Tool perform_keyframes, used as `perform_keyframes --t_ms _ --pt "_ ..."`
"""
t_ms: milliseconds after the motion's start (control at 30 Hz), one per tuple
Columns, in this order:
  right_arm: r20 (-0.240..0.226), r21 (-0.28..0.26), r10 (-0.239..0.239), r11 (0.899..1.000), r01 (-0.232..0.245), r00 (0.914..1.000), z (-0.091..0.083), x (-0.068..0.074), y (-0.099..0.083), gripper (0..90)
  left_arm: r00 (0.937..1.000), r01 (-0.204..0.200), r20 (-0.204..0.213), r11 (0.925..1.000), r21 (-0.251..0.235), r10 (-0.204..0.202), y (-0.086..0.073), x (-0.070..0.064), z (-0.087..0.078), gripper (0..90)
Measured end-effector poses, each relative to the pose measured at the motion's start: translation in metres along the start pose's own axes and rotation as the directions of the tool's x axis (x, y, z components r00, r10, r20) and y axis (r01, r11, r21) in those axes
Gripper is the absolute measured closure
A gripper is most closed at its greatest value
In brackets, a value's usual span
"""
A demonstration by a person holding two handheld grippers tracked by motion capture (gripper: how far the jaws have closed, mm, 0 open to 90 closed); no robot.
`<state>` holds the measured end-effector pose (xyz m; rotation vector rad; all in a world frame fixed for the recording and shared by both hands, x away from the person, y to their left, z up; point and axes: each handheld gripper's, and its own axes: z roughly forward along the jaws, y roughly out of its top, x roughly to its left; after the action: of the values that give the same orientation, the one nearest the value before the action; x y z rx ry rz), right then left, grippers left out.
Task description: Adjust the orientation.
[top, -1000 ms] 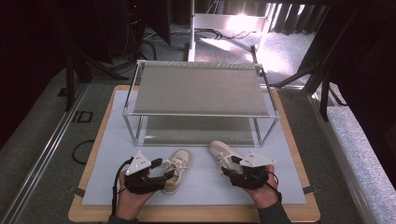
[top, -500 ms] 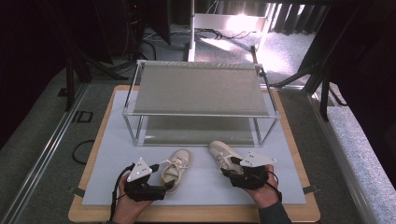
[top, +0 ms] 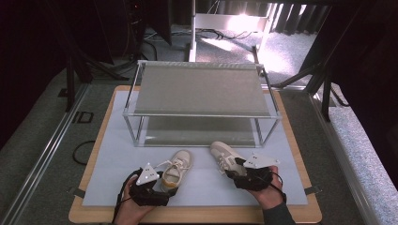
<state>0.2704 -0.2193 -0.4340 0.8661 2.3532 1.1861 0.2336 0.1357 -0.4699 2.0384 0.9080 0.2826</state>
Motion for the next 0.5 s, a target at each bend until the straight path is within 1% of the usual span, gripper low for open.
perform_keyframes --t_ms 67,233,300,367,500 --pt "0.005 -0.002 -0.007 1.0 0.008 1.0 0.0 -0.001 0.0 40.4 0.9999 -0.004 -0.011 1.0 0.009 0.004 0.001 -0.002 0.002 19.4" --pt "0.02 -0.001 -0.02 1.0 0.02 0.9996 0.0 -0.004 0.001 40.5 0.9999 0.007 0.008 1.0 0.005 -0.007 0.001 -0.003 0.002 19.3" --pt "0.032 0.005 -0.032 0.999 0.032 0.999 0.0 -0.005 0.001 40.5 0.9997 0.007 0.022 1.0 0.005 -0.008 0.001 -0.004 0.003 19.3" --pt "0.044 0.012 -0.051 0.999 0.05 0.9977 0.001 -0.006 0.002 40.9 0.9989 0.008 0.046 1.0 0.002 -0.008 0.002 -0.006 0.004 19.4" --pt "0.066 0.035 -0.09 0.996 0.087 0.9938 0.002 -0.007 0.005 43.1 0.9973 -0.009 0.074 0.9999 0.007 0.008 0.003 -0.011 0.008 20.2"
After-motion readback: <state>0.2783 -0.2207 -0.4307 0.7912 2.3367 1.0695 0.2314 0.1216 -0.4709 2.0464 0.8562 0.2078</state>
